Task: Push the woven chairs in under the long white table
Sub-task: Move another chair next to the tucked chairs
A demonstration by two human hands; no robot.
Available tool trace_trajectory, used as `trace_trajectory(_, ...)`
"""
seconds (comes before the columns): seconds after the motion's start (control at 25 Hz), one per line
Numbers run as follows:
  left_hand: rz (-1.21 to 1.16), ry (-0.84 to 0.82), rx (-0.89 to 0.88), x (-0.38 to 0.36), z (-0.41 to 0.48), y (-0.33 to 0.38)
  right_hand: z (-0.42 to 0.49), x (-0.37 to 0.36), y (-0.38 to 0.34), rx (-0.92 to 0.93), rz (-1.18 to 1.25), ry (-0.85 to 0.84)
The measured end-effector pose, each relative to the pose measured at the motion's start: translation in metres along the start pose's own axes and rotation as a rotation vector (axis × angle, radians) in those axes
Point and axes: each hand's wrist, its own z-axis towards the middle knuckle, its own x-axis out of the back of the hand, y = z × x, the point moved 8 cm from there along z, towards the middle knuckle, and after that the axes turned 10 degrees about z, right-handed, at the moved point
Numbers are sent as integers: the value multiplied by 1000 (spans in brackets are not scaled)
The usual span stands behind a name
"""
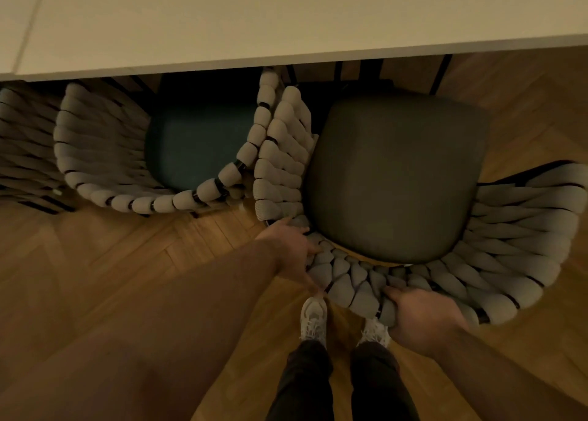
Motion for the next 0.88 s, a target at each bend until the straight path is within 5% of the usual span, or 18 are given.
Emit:
trace_trajectory(0.36,120,30,-8,30,10,7,12,16,19,8,-63,-18)
trace_trajectory(0.88,-98,27,104,111,82,-11,66,138,87,31,-257,33)
